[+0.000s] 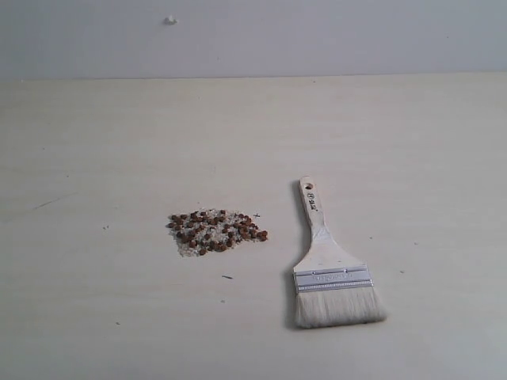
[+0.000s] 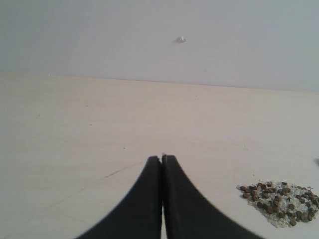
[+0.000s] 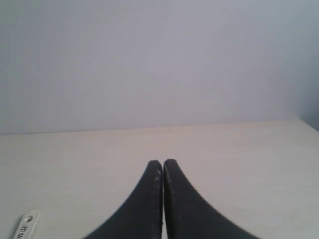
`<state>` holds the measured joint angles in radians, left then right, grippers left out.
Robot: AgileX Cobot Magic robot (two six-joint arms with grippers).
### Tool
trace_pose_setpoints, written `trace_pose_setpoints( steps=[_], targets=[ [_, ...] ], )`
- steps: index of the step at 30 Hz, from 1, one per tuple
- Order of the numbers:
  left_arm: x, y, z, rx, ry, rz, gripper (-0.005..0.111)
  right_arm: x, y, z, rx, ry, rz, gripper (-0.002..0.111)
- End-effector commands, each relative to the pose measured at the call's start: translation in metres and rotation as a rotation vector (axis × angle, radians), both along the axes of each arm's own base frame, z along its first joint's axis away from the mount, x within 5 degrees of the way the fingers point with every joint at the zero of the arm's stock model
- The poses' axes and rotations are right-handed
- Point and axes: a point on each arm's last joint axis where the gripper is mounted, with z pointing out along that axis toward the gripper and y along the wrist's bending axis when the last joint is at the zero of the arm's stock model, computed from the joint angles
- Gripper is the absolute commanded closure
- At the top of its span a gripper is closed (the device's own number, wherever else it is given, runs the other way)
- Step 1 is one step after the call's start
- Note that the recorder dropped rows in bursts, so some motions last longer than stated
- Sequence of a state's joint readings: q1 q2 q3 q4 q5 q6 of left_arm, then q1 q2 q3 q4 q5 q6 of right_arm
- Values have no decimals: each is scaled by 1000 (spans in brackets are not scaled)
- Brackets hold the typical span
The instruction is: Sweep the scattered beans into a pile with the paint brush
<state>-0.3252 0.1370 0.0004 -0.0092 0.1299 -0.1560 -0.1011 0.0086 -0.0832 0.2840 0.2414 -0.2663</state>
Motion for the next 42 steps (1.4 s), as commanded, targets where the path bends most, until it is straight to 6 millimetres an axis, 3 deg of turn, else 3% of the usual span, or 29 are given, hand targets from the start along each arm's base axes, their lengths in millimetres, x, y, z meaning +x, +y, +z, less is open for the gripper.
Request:
trace_pose_setpoints(
  steps=[1,22,42],
  targets=[
    [0,0,1,-16,-4,-2,107,-1,-3,-4,70,21,-41,108],
    [0,0,1,-16,-4,-2,107,-3,-3,-16,28,150,-40,108],
    [0,0,1,-16,-4,-2,107,-3,-2,-16,50,151,-37,108]
  ],
)
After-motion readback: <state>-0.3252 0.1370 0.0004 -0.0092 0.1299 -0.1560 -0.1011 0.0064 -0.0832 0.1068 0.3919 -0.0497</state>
